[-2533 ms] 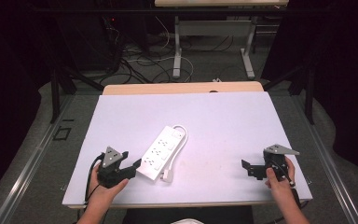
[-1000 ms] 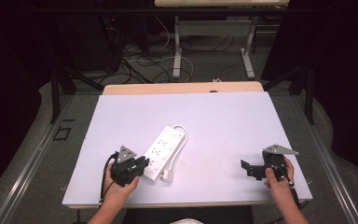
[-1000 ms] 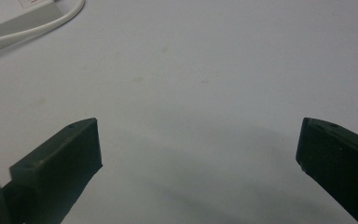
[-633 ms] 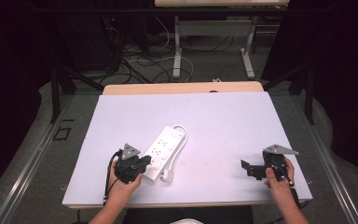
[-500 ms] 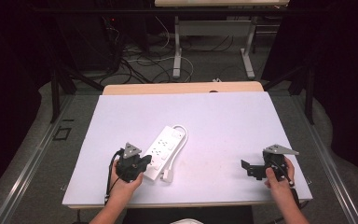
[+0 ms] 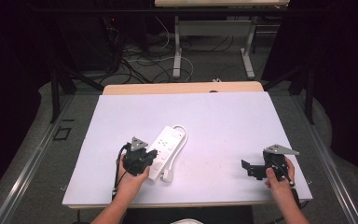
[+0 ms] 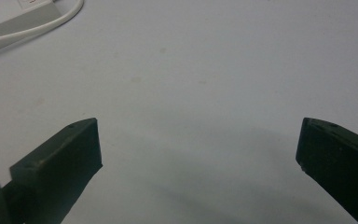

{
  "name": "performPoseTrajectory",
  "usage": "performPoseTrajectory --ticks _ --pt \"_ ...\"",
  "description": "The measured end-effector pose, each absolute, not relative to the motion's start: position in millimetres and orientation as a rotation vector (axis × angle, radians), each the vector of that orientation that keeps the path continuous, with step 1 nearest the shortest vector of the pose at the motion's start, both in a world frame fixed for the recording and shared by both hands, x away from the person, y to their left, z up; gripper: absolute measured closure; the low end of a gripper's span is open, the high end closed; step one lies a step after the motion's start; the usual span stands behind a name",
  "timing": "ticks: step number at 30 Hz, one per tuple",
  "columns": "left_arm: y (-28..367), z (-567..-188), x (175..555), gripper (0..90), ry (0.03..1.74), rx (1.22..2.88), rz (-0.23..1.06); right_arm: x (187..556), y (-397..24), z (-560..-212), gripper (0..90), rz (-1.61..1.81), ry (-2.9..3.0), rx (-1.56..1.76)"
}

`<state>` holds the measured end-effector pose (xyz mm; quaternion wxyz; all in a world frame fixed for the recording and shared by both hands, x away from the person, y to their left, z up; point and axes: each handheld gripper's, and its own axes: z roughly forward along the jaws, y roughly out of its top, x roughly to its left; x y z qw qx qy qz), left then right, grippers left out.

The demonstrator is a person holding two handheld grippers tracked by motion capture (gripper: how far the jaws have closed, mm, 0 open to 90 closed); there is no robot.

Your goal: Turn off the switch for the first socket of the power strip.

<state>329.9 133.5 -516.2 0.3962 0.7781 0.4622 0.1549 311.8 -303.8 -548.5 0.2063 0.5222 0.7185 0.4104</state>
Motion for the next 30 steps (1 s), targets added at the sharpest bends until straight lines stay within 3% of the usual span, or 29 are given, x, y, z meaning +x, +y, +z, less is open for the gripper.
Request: performPoseTrajectory --ticks 30 --pt "89.7 -516.5 367.6 90.0 1.188 1.964 0.328 312.2 -304.9 -549.3 0.0 1.146 2.006 1.453"
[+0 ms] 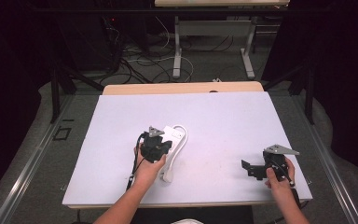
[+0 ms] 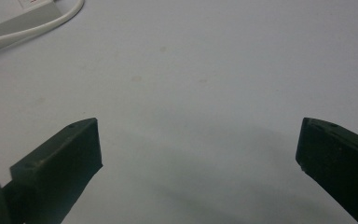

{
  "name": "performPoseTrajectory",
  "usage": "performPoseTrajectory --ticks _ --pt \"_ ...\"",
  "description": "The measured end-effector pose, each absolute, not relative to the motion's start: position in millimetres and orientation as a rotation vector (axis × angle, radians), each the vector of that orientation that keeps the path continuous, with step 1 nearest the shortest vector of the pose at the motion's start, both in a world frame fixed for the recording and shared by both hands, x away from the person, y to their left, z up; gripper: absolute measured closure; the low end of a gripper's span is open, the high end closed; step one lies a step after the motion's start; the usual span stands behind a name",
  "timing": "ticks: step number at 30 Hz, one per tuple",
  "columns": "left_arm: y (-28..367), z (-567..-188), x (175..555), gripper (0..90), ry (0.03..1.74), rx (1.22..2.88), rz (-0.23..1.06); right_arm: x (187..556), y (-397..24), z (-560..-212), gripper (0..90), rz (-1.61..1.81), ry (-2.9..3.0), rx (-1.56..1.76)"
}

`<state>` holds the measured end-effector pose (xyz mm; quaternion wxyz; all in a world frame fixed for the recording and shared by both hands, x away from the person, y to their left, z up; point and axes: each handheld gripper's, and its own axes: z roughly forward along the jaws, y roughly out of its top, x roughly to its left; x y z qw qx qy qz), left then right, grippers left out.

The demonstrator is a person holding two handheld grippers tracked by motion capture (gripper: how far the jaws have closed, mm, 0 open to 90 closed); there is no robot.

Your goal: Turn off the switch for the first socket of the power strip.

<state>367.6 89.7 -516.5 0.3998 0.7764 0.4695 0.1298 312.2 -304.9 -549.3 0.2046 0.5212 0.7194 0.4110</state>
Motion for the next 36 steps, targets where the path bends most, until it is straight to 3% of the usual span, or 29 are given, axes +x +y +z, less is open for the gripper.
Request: performPoseTrajectory --ticks 36 --pt "90.4 -526.0 391.7 90.0 1.344 2.046 0.211 312.9 -304.8 -550.2 0.4 1.156 2.017 1.46"
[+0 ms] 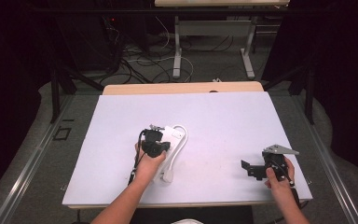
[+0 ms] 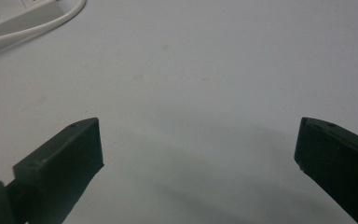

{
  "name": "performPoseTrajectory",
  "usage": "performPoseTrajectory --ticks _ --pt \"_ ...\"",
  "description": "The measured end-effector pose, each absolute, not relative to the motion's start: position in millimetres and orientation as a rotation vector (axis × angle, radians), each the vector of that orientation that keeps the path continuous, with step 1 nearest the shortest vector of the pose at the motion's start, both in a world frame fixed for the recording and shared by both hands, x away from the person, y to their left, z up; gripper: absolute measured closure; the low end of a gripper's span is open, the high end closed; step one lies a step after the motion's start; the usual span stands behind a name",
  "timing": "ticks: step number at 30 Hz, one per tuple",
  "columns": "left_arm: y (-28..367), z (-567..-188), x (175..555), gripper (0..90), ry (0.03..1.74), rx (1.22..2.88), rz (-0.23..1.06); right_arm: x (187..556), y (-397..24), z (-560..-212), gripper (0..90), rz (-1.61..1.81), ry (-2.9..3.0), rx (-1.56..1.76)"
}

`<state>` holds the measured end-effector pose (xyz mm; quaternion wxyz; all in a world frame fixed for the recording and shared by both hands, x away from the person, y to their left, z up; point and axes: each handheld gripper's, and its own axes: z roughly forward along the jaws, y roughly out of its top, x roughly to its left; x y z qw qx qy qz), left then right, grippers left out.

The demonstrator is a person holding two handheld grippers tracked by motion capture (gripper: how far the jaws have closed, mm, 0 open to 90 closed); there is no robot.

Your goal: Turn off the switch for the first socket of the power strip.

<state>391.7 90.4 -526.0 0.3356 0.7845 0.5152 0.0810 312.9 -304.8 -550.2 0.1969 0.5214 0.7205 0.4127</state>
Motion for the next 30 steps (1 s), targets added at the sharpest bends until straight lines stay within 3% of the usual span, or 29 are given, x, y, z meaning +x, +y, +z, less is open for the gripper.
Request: performPoseTrajectory --ticks 30 --pt "86.8 -523.4 394.6 90.0 1.347 2.089 0.219 313.1 -304.6 -550.8 0.6 1.163 2.017 1.468"
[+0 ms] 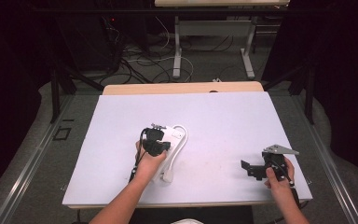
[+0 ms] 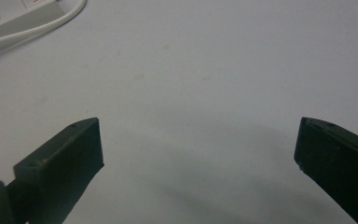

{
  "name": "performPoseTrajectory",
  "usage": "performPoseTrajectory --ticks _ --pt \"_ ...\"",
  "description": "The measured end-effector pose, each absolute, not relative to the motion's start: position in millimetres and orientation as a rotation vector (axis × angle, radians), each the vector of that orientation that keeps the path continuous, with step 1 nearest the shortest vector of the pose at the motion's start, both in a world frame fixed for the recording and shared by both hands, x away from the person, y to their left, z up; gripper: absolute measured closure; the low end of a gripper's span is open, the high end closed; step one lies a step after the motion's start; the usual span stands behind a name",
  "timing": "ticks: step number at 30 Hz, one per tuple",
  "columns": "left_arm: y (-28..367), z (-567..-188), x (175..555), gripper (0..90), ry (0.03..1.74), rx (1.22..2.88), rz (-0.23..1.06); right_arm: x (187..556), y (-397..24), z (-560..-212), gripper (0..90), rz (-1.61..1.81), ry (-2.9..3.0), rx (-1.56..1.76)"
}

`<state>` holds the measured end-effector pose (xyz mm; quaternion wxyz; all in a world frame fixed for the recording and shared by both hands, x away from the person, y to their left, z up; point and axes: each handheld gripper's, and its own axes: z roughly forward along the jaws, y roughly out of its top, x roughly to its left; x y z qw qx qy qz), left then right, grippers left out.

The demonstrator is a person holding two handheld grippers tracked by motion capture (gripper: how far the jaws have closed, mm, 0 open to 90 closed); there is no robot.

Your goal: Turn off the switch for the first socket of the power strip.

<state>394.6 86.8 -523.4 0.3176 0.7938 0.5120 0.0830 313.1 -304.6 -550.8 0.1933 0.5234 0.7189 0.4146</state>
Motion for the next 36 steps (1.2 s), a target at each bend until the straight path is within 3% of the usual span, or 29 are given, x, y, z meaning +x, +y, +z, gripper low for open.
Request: performPoseTrajectory --ticks 36 --pt "86.9 -524.5 395.8 90.0 1.344 2.098 0.208 313.0 -305.7 -550.1 0.6 1.162 2.016 1.464"
